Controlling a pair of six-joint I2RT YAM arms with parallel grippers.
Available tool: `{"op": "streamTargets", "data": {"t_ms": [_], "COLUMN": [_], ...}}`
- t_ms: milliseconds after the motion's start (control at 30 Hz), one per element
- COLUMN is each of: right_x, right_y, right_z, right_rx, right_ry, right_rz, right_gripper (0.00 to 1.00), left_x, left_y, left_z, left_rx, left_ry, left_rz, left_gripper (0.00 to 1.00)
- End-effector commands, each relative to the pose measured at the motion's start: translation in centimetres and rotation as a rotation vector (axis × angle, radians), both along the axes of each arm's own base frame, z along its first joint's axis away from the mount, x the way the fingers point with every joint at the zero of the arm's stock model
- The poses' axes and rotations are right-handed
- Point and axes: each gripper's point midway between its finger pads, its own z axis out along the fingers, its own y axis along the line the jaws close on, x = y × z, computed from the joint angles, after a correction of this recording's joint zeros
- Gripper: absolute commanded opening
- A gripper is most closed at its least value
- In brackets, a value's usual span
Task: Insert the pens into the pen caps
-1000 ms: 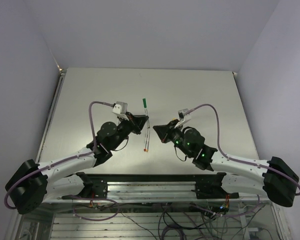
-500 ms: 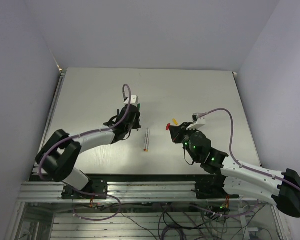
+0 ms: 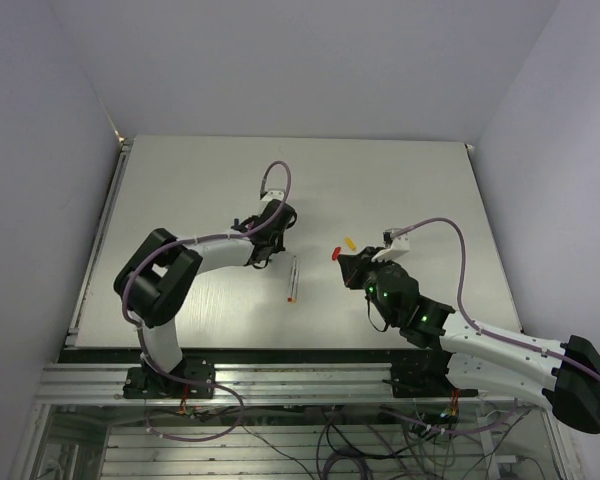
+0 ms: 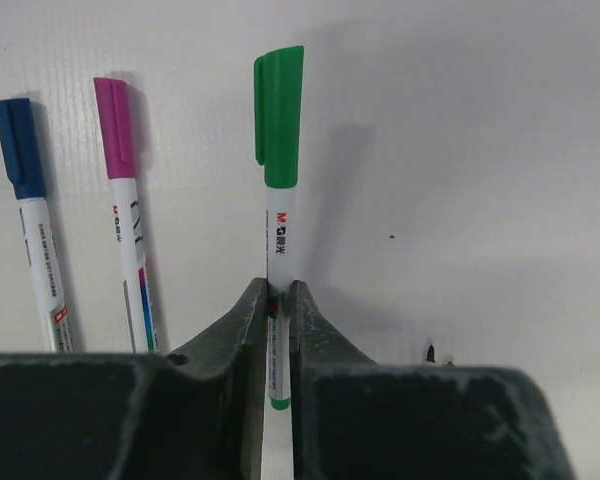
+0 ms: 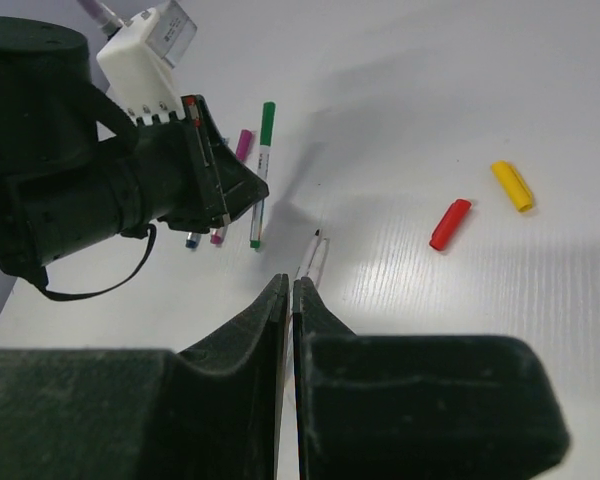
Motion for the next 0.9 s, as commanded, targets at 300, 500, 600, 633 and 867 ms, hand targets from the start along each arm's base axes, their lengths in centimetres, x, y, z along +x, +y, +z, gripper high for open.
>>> {"op": "streamTargets", "data": {"t_ms": [300, 500, 600, 633, 867], "right_x": [-0.3, -0.1, 0.0, 0.0, 0.4], "right_y": [-0.5, -0.5, -0.8, -0.9, -3.5], "right_z": [-0.8, -1.0, -1.1, -1.1, -1.8], "right_rx": [0.002, -0.005, -0.009, -0.004, -0.012], "right_ry": [0.010, 0.016, 0.022, 0.025, 0.052], "right_rz": [-0.012, -0.020, -0.041, -0.047, -0.183], "right_gripper": [0.05, 0.05, 0.05, 0.05, 0.05], "left_x": [0.8, 1.1, 0.9, 0.7, -3.1], "left_y": [1.2, 0.0, -0.3, -0.4, -1.5], "left_z": [-0.1, 3.3, 5.1, 5.7, 5.8], "left_rx": [0.052, -0.022, -0.058, -0.070, -0.094], "left_ry": [0.010, -0.039, -0.063, -0.074, -0.061], "left_rz": [0.071, 0.036, 0.020, 0.016, -0.075], "left_gripper": [0.50, 0.50, 0.50, 0.50, 0.50]}}
